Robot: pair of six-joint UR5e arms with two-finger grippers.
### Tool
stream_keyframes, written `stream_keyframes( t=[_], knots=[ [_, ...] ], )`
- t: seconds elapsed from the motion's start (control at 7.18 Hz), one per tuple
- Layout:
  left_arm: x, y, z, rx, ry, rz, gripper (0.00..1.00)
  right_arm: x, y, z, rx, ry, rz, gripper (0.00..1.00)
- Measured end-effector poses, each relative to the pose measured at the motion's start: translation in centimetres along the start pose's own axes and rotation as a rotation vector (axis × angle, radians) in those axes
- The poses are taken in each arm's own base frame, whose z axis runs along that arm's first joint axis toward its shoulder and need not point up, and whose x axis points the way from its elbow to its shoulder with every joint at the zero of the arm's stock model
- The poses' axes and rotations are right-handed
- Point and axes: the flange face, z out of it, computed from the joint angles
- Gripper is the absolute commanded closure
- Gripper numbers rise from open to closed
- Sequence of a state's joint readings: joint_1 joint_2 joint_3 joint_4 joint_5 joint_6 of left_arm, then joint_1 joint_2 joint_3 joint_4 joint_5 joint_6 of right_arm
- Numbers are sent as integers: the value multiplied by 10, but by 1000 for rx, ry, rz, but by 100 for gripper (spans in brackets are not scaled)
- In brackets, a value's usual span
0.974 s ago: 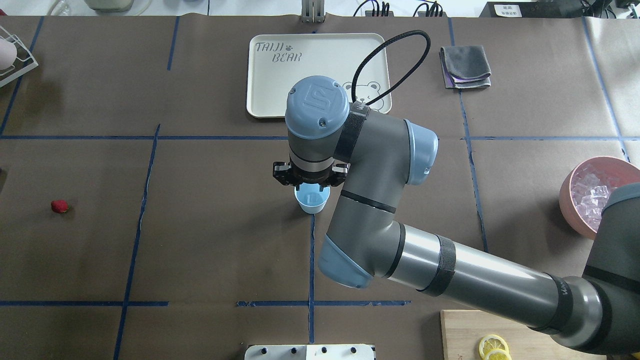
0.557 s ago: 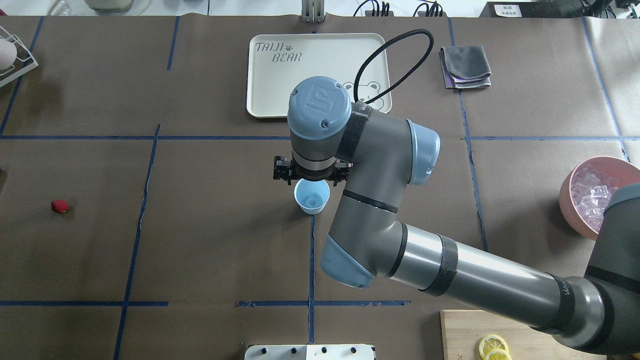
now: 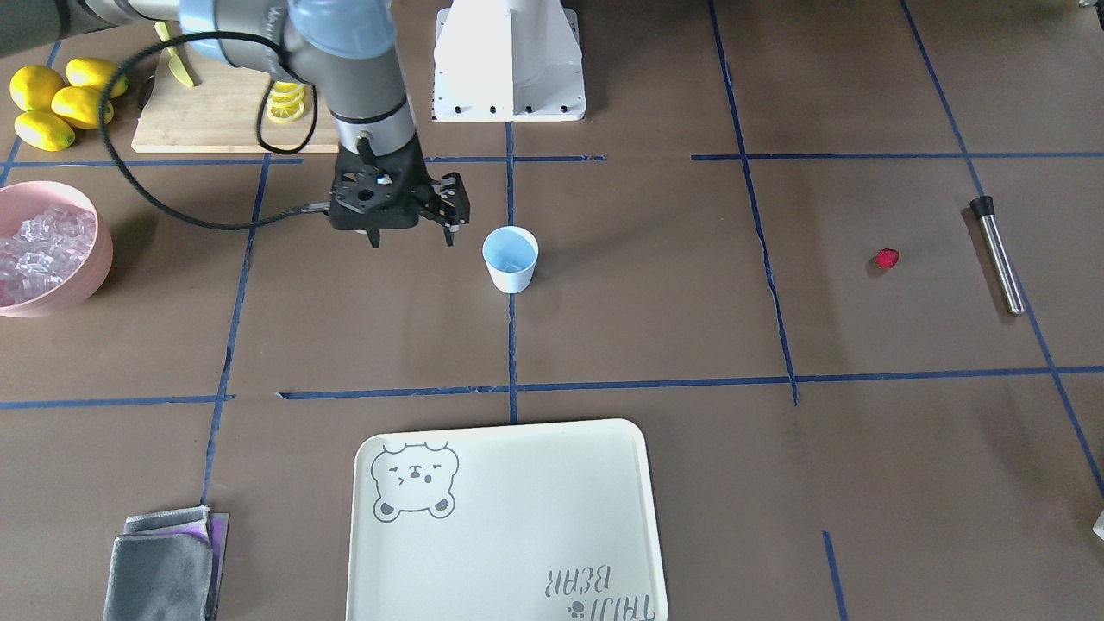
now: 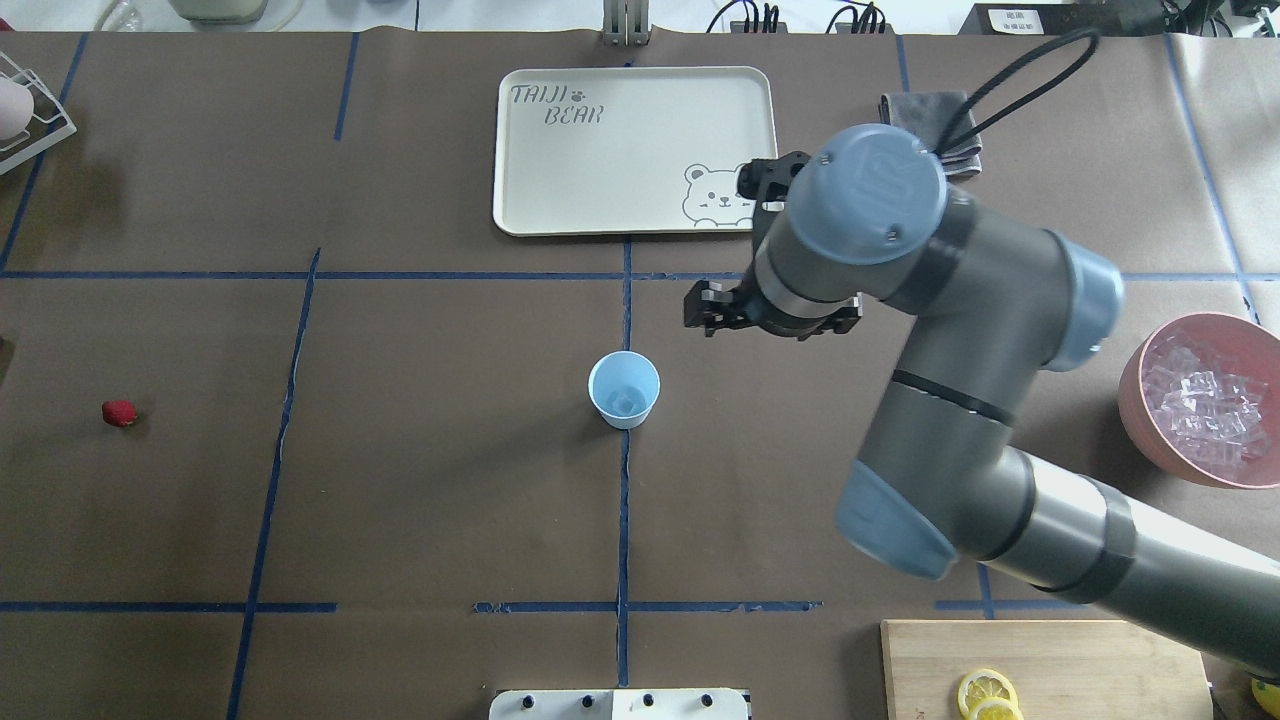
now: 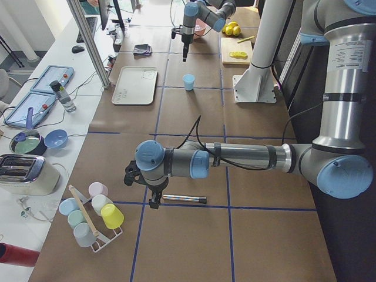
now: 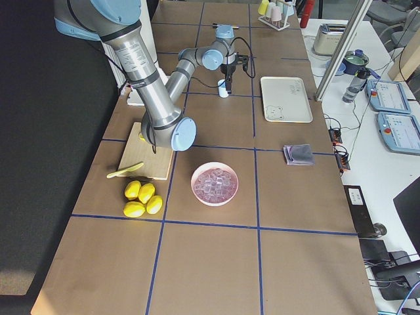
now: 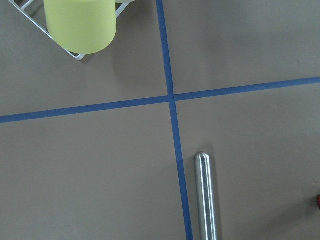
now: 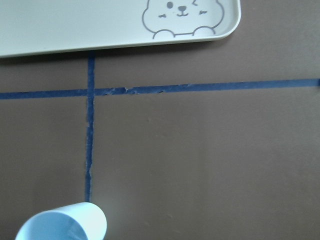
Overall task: Mash ice and strawberries in cup
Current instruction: 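Move the right gripper back toward the pink bowl, then lower the right gripper into the bowl and grasp another ice cube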
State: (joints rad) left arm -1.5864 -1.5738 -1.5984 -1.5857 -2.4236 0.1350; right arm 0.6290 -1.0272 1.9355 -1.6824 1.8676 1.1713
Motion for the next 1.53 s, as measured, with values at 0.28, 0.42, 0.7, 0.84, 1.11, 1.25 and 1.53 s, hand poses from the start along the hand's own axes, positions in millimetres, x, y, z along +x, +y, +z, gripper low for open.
stream_keyframes(
  t=[0.28,0.42,0.7,0.84,1.11,1.25,1.53],
  knots=[
    [2,-1,-1,3,0,4,0,109,-13,-31,-6,22,-55,1],
    [3,-1,-2,4,-1,5,0,165,-19,-37,-8,47,-102,1],
    [4,-1,-4,7,-1,8,0,266,-14,-33,5,68,-171,1],
    [5,-1,-4,7,-1,9,0,306,-6,-27,5,62,-180,1],
    [5,-1,-5,9,-1,10,0,371,-6,-16,-16,65,-223,1],
    [6,-1,-5,9,-1,11,0,396,-9,-7,-41,70,-252,2],
    [6,0,-5,9,-1,11,0,419,-8,9,-93,64,-256,4]
  ],
)
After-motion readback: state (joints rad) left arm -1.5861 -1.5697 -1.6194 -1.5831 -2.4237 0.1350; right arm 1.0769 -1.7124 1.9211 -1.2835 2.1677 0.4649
